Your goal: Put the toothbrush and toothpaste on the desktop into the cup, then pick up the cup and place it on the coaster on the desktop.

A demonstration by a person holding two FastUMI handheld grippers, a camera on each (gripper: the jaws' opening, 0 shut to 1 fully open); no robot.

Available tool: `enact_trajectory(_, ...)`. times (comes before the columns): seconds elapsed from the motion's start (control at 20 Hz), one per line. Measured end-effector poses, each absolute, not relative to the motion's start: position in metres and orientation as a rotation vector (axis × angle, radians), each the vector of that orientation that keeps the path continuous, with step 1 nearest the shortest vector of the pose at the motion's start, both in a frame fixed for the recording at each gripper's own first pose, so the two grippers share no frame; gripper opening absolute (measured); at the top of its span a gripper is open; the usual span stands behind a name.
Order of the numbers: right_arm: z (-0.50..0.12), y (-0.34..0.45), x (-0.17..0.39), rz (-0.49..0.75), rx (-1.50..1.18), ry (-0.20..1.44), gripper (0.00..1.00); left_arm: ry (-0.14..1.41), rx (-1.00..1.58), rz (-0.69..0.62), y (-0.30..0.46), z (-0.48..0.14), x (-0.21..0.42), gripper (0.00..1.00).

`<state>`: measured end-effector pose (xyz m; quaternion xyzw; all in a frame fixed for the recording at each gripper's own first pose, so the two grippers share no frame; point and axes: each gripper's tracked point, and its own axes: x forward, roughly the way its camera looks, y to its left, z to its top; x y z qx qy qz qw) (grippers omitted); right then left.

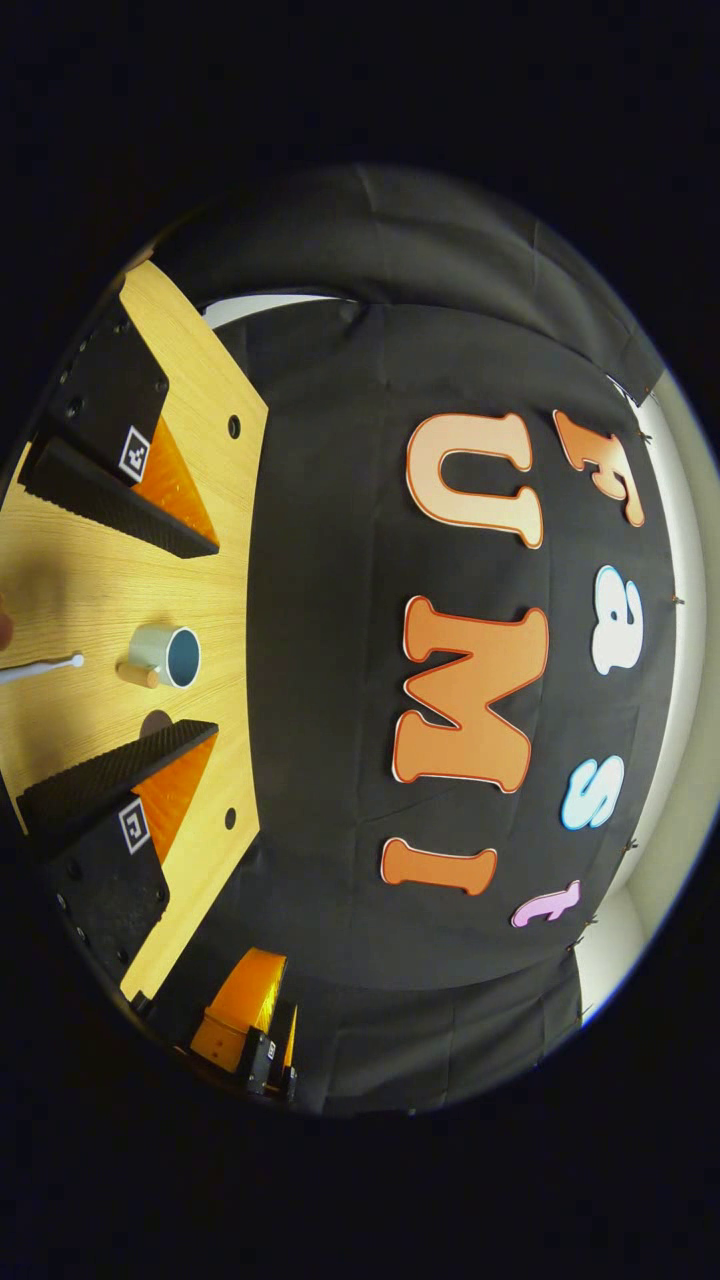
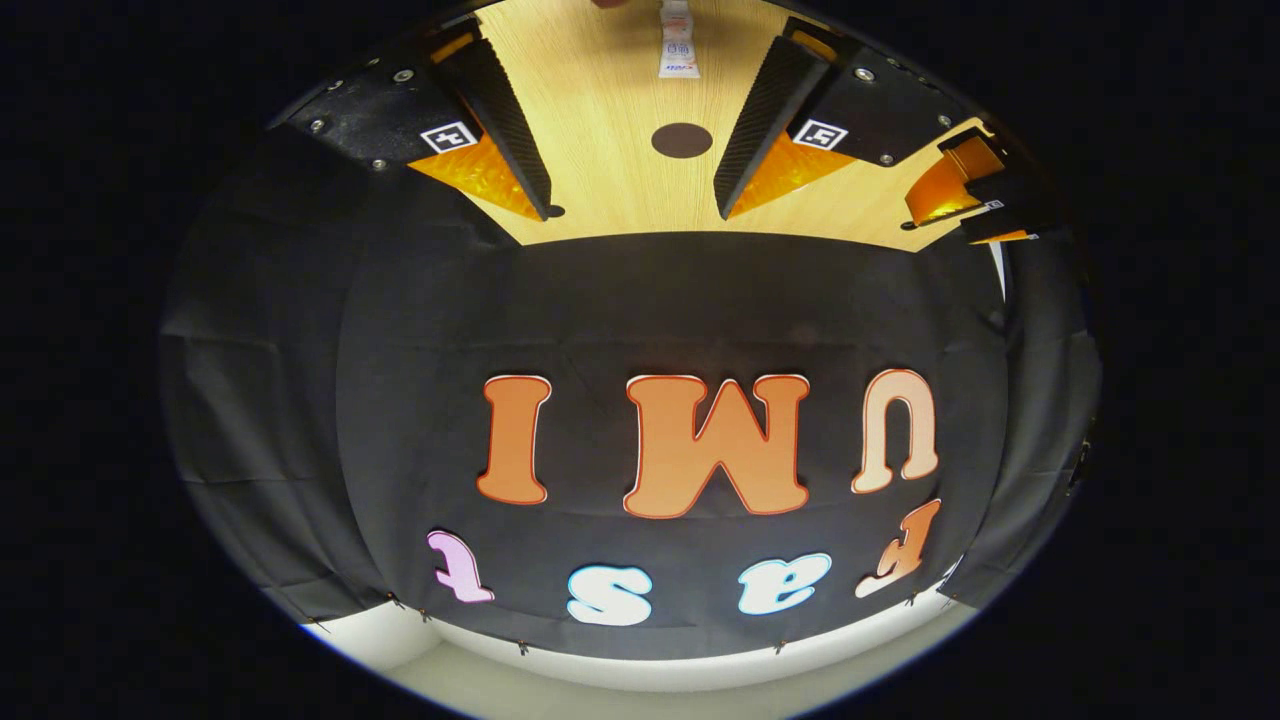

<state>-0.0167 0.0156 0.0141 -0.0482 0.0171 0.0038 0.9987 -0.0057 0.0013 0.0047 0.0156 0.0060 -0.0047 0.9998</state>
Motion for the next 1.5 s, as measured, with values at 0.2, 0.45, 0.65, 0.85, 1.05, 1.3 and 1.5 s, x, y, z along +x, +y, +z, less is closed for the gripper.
enact_trajectory(0.2, 0.009, 0.016, -0.017, 0.0, -0.117, 0.049, 0.98, 0.027, 0.03, -0.02, 0.001, 0.0, -0.006, 0.98)
enact_trajectory(0.45, -0.019, 0.02, -0.012, 0.01, -0.135, 0.151, 0.99, 0.119, -0.009, -0.034, -0.002, -0.026, -0.004, 0.98)
enact_trajectory(0.65, -0.063, 0.026, -0.01, 0.04, -0.158, 0.313, 0.99, 0.248, -0.011, -0.035, -0.003, -0.061, 0.0, 0.98)
enact_trajectory(0.85, -0.104, 0.034, -0.011, 0.083, -0.173, 0.463, 0.99, 0.4, 0.001, -0.027, -0.007, -0.097, 0.001, 0.98)
enact_trajectory(1.05, -0.134, 0.036, -0.017, 0.115, -0.206, 0.595, 0.99, 0.546, -0.002, -0.017, -0.009, -0.129, -0.001, 0.99)
enact_trajectory(1.3, -0.175, 0.038, -0.013, 0.139, -0.218, 0.757, 0.99, 0.686, -0.068, -0.007, -0.014, -0.164, 0.003, 0.99)
enact_trajectory(1.5, -0.197, 0.035, -0.011, 0.135, -0.237, 0.88, 1.0, 0.819, -0.05, 0.003, -0.015, -0.19, 0.004, 0.99)
